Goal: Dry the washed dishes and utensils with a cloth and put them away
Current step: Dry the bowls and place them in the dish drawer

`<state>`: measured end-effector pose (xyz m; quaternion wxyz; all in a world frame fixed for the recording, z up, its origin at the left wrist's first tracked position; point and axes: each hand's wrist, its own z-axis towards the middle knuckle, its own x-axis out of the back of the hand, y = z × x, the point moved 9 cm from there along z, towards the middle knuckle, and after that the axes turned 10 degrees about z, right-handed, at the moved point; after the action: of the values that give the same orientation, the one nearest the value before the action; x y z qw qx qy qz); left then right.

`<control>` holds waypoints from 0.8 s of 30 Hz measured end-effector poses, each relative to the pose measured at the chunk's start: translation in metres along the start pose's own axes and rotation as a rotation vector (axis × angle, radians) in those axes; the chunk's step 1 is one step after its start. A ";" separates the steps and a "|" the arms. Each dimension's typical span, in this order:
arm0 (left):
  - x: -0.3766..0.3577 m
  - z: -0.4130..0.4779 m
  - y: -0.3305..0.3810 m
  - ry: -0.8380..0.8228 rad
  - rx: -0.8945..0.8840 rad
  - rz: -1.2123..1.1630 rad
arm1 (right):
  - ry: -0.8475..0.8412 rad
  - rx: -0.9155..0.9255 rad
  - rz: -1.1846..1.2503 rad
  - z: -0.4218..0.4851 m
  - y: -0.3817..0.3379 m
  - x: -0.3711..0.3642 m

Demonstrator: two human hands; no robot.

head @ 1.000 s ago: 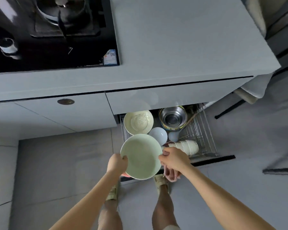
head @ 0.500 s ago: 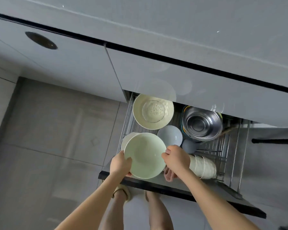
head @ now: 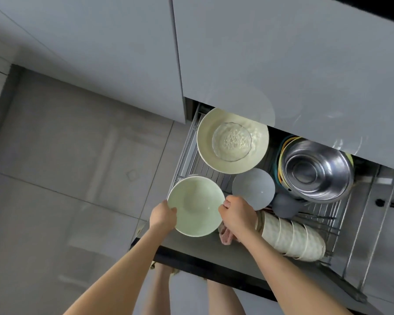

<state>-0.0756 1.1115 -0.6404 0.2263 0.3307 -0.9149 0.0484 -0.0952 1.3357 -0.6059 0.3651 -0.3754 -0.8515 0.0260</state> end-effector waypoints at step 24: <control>-0.029 0.007 -0.018 -0.052 0.203 -0.551 | 0.005 -0.044 -0.032 0.013 0.019 -0.009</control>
<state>-0.0475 1.1126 -0.6604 0.1731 0.5889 -0.7865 0.0677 -0.0876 1.3460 -0.6273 0.3590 -0.3700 -0.8569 0.0004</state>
